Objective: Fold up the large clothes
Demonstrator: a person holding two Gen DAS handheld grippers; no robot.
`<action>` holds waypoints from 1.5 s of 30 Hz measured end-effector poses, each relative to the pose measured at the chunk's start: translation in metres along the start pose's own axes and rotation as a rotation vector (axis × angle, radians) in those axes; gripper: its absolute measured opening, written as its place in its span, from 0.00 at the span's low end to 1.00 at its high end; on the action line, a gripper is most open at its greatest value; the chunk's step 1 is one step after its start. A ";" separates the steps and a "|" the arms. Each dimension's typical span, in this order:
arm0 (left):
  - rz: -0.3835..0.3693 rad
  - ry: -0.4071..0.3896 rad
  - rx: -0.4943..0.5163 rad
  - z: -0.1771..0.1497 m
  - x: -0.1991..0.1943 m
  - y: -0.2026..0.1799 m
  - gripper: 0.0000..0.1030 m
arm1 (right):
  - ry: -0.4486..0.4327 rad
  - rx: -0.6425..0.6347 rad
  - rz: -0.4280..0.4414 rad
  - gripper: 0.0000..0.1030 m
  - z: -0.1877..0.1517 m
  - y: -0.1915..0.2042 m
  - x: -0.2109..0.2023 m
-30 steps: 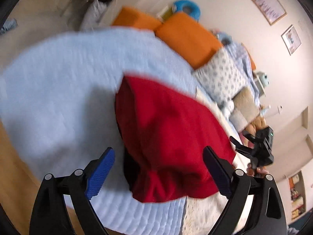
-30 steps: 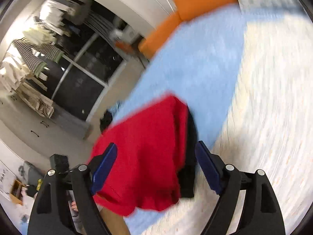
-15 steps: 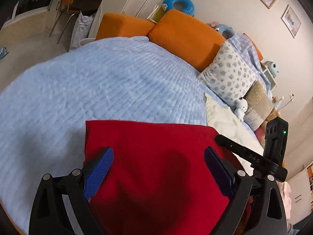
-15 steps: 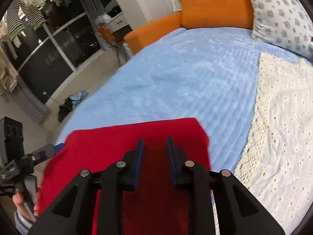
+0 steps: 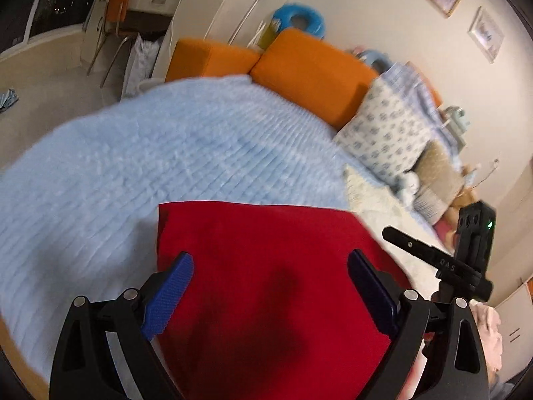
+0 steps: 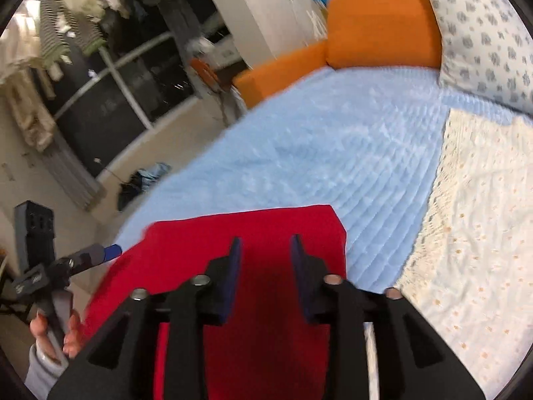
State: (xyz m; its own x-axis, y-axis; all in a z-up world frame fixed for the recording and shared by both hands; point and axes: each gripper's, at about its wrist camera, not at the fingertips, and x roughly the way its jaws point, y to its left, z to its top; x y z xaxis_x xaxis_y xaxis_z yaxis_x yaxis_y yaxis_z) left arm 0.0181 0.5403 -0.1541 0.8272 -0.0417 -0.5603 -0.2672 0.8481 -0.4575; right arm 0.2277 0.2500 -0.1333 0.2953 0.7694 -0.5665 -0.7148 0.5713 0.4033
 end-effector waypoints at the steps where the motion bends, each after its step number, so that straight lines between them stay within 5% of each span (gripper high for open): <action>1: -0.007 -0.025 0.011 -0.006 -0.013 -0.005 0.93 | -0.018 -0.010 0.015 0.46 -0.009 0.004 -0.019; 4: -0.008 -0.080 0.041 -0.040 -0.037 -0.018 0.94 | -0.060 -0.040 0.033 0.47 -0.044 0.013 -0.056; 9: 0.052 0.005 0.017 -0.074 -0.001 -0.012 0.94 | -0.003 -0.056 -0.011 0.43 -0.089 0.011 -0.044; 17: 0.142 0.009 0.018 -0.077 0.010 -0.014 0.97 | 0.005 -0.064 -0.080 0.45 -0.088 0.015 -0.025; 19: 0.186 -0.008 0.042 -0.078 -0.004 -0.025 0.97 | -0.004 -0.099 -0.090 0.58 -0.089 0.024 -0.039; 21: 0.262 -0.040 0.086 -0.085 -0.027 -0.044 0.97 | -0.048 -0.163 -0.120 0.89 -0.096 0.038 -0.066; 22: 0.283 -0.059 0.092 -0.089 -0.036 -0.051 0.97 | -0.077 -0.194 -0.143 0.94 -0.102 0.046 -0.082; 28: 0.335 -0.255 0.082 -0.139 -0.092 -0.091 0.97 | -0.169 -0.215 -0.141 0.95 -0.151 0.057 -0.137; 33: 0.509 -0.345 0.174 -0.189 -0.099 -0.114 0.97 | -0.170 -0.214 -0.170 0.95 -0.201 0.056 -0.139; 37: 0.622 -0.335 0.205 -0.222 -0.089 -0.116 0.97 | -0.181 -0.233 -0.232 0.95 -0.236 0.054 -0.133; 45: 0.617 -0.304 0.210 -0.253 -0.084 -0.122 0.97 | -0.143 -0.297 -0.173 0.95 -0.254 0.057 -0.118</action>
State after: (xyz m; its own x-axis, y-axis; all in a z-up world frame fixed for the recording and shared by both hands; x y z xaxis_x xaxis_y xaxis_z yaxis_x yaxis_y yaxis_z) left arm -0.1444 0.3068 -0.2259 0.6653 0.6009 -0.4431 -0.6550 0.7546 0.0399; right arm -0.0089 0.1195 -0.2256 0.4987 0.7126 -0.4935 -0.7930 0.6049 0.0721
